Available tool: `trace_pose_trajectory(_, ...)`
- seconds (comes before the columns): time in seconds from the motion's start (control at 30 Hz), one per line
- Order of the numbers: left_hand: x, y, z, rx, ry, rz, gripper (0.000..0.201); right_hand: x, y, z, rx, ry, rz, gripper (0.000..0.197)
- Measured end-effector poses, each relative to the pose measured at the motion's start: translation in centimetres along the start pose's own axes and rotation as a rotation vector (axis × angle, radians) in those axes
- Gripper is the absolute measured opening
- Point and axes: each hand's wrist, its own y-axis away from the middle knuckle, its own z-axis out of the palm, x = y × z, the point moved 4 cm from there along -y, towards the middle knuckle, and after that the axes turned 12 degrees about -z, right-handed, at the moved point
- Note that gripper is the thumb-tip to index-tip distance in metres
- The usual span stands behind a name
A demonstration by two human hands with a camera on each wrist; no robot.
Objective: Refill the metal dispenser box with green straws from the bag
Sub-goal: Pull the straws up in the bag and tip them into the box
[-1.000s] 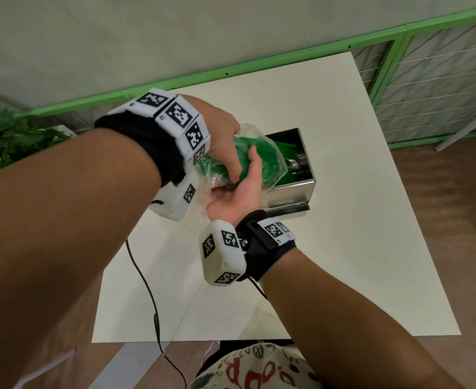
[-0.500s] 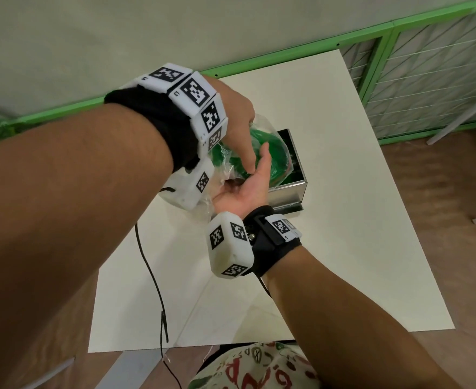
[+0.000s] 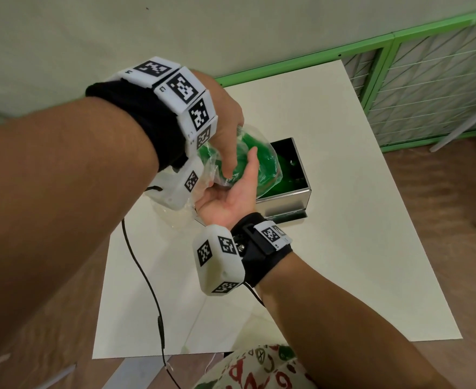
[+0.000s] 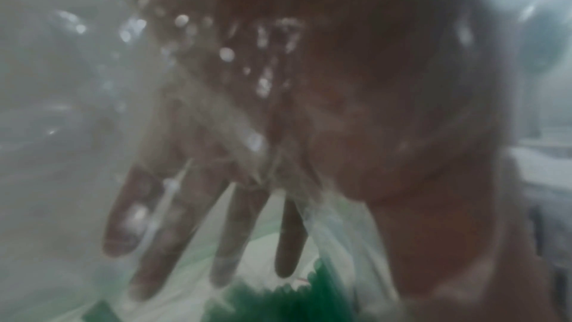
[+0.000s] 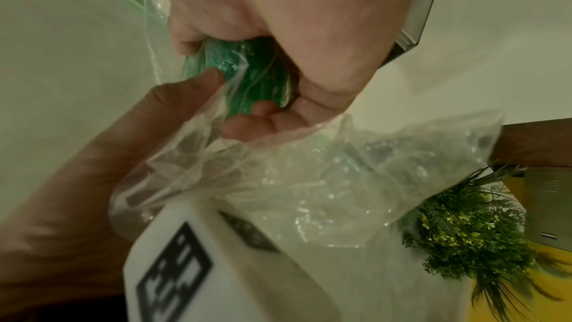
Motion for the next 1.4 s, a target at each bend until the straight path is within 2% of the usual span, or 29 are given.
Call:
trace_pose_trajectory(0.13, -2.0, 0.5, 0.4, 0.034, 0.005, -0.055, 0.11, 2.1, -0.4, 0.3, -0.001, 0.025, 0.049, 0.1)
trace_pose_trajectory(0.27, -4.0, 1.6, 0.4, 0.07, -0.034, -0.078, 0.099, 4.0, -0.7, 1.2, -0.05, 0.037, 0.048, 0.079)
trace_pose_trajectory(0.4, -6.0, 2.7, -0.2, 0.132, -0.011, -0.108, 0.107, 5.5, -0.3, 3.0, -0.158, 0.074, 0.033, 0.065)
trace_pose_trajectory(0.63, -6.6, 4.3, -1.7, 0.266, 0.044, -0.046, 0.101, 5.3, 0.0, 5.0, -0.219, 0.127, -0.034, 0.068)
trace_pose_trajectory(0.73, -7.2, 5.0, -1.9, 0.302, 0.091, -0.028, 0.095, 5.7, 0.2, 5.2, -0.271, 0.187, 0.004, 0.075)
trace_pose_trajectory(0.83, -9.0, 6.7, -1.1, 0.363, 0.197, -0.024, 0.076, 6.2, 1.3, 4.8, -0.412, 0.404, 0.103, 0.083)
trace_pose_trajectory(0.9, -11.2, 7.8, 1.0, 0.413, 0.32, -0.024, 0.06, 5.9, 1.5, 3.8, -0.493, 0.625, 0.162, 0.082)
trace_pose_trajectory(1.0, -15.5, 9.1, 7.1, 0.388, 0.679, -0.059, 0.047, 3.9, 1.6, 1.5, -0.543, 0.996, 0.207, 0.059)
trace_pose_trajectory(1.1, -18.4, 9.5, 15.0, 0.317, 1.02, -0.185, 0.038, 0.4, 1.8, -1.1, -0.533, 1.312, 0.193, 0.038)
trace_pose_trajectory(1.2, -18.4, 8.6, 22.7, 0.239, 1.254, -0.349, 0.029, -3.2, 2.1, -2.5, -0.502, 1.498, 0.087, 0.027)
trace_pose_trajectory(1.3, -16.1, 6.3, 29.0, 0.154, 1.352, -0.437, 0.039, -6.2, 2.2, -2.4, -0.447, 1.654, -0.103, 0.028)
trace_pose_trajectory(1.4, -13.0, 3.0, 33.4, 0.084, 1.473, -0.485, 0.058, -7.7, 2.2, -1.4, -0.479, 1.778, -0.274, 0.021)
